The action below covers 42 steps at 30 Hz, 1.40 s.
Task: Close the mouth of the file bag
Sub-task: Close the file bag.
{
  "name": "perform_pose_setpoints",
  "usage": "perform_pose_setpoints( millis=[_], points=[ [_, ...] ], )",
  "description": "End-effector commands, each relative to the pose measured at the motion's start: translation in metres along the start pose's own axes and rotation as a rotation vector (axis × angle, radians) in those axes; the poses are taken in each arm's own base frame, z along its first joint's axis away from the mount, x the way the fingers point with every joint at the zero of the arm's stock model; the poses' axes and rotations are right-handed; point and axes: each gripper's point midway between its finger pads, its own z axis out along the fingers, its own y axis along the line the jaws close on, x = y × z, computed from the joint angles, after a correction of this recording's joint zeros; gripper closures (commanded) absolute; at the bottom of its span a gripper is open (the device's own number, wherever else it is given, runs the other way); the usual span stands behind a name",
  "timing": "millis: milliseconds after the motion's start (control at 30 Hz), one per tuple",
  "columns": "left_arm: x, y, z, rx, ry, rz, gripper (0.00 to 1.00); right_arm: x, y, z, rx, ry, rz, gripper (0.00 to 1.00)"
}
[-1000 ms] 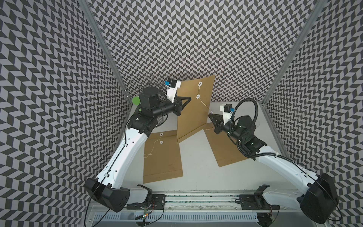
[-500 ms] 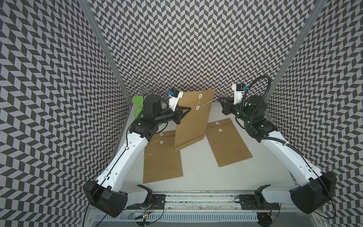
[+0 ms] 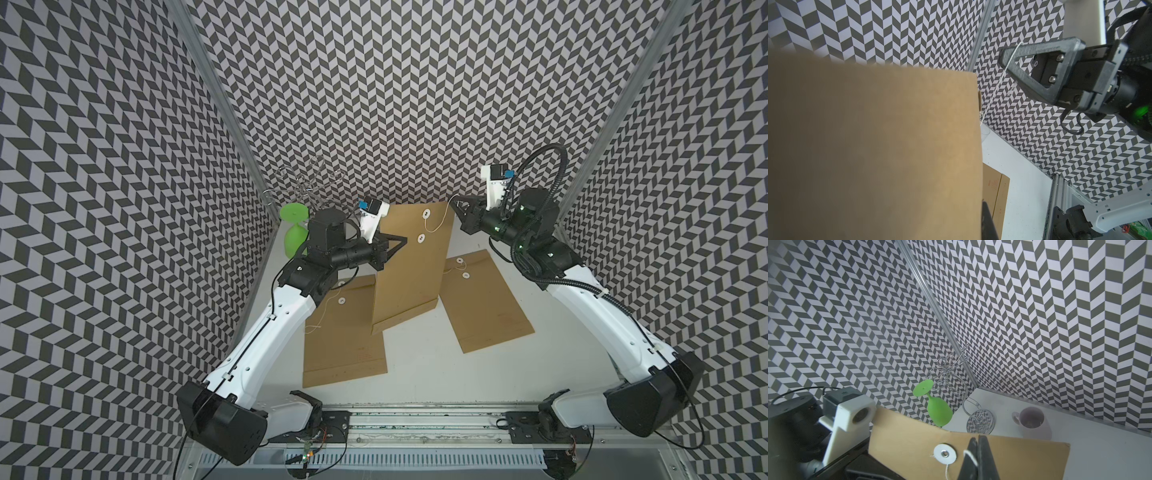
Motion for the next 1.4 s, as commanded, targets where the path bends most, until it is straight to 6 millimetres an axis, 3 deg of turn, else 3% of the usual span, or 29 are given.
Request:
perform_pose_setpoints(
  millis=[0, 233, 467, 600, 900, 1100, 1367],
  points=[
    [-0.010, -0.003, 0.003, 0.025, -0.041, -0.005, 1.00, -0.017, 0.029, -0.006, -0.064, -0.036, -0.012, 1.00],
    [-0.009, -0.002, 0.011, 0.045, -0.068, -0.102, 1.00, 0.004, 0.061, 0.010, -0.140, 0.010, 0.012, 1.00],
    [-0.006, 0.006, 0.017, 0.023, -0.076, -0.178, 1.00, 0.013, 0.118, 0.016, -0.285, 0.034, 0.034, 1.00],
    [-0.010, 0.001, 0.018, 0.062, -0.103, -0.211, 1.00, 0.020, 0.136, 0.020, -0.337, 0.050, 0.051, 1.00],
    [-0.043, -0.006, -0.005, 0.125, -0.209, -0.188, 1.00, 0.041, 0.141, 0.013, -0.392, 0.089, 0.115, 1.00],
    [-0.067, -0.026, -0.017, 0.217, -0.241, -0.139, 1.00, 0.063, 0.129, 0.012, -0.363, 0.134, 0.130, 1.00],
    [-0.078, -0.035, -0.025, 0.244, -0.255, -0.098, 1.00, 0.078, 0.112, 0.004, -0.328, 0.175, 0.125, 1.00]
  ],
)
